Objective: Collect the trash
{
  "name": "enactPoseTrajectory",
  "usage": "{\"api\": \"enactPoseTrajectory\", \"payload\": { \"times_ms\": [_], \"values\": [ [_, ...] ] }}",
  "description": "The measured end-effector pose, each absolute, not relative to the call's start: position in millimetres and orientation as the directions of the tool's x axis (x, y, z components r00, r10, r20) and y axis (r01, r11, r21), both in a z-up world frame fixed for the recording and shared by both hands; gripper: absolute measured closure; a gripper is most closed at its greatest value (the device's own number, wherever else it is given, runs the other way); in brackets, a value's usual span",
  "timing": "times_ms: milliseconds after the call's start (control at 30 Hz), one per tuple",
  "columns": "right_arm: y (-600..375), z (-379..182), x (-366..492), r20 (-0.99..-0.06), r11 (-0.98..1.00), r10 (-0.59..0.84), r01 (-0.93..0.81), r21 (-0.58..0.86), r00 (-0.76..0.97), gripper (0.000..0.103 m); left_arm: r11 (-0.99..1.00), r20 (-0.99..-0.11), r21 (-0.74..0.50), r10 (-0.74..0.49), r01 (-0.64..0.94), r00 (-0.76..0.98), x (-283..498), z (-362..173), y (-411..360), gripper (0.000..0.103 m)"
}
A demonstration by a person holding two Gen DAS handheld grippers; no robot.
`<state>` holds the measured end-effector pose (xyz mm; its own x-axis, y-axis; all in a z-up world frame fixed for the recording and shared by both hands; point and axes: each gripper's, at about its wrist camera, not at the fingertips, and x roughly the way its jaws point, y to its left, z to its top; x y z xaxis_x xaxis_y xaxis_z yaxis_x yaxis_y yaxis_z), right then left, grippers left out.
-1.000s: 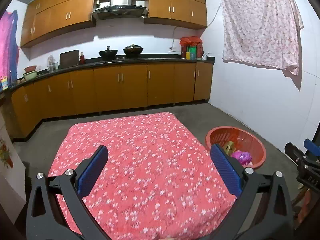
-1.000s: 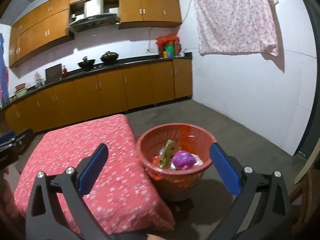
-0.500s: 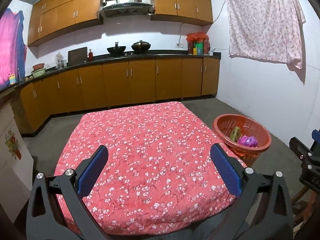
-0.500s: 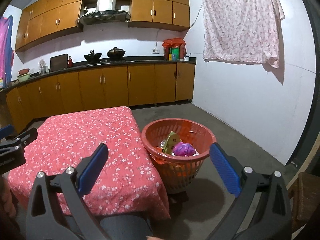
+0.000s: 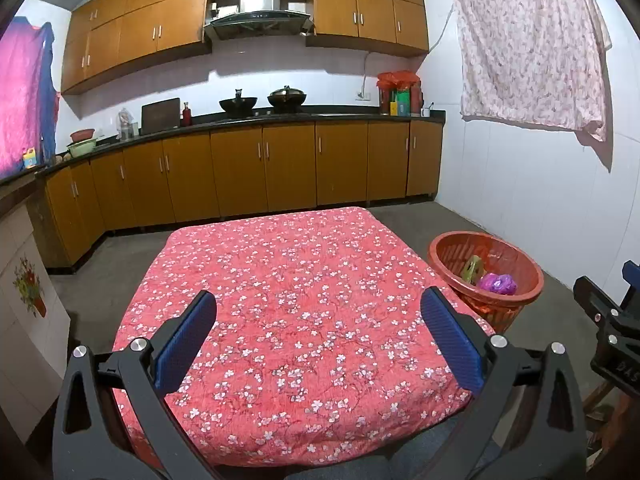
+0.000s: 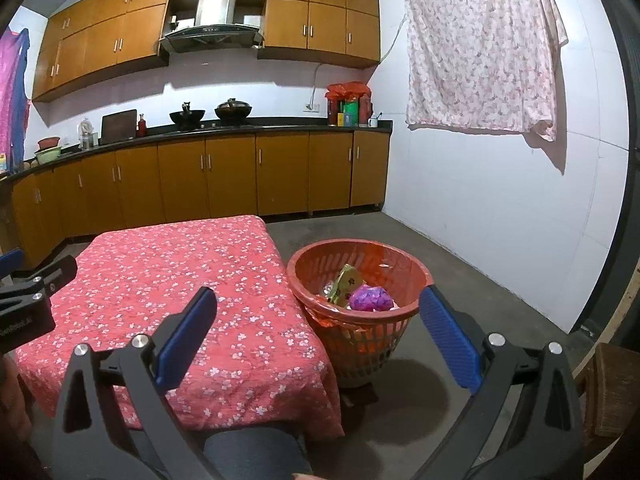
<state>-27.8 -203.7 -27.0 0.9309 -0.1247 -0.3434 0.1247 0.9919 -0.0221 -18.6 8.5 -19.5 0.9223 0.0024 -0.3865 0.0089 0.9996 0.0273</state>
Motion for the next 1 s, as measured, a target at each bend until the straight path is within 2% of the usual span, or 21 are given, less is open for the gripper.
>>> {"api": "enactPoseTrajectory", "payload": {
  "times_ms": [1000],
  "values": [
    [-205.9, -27.0, -29.9, -0.347, 0.992, -0.117, 0.127, 0.006, 0.931, 0.004, 1.0, -0.388, 0.017, -0.001, 0.008, 0.922, -26.0, -20.0, 9.2, 0.002]
  ]
}}
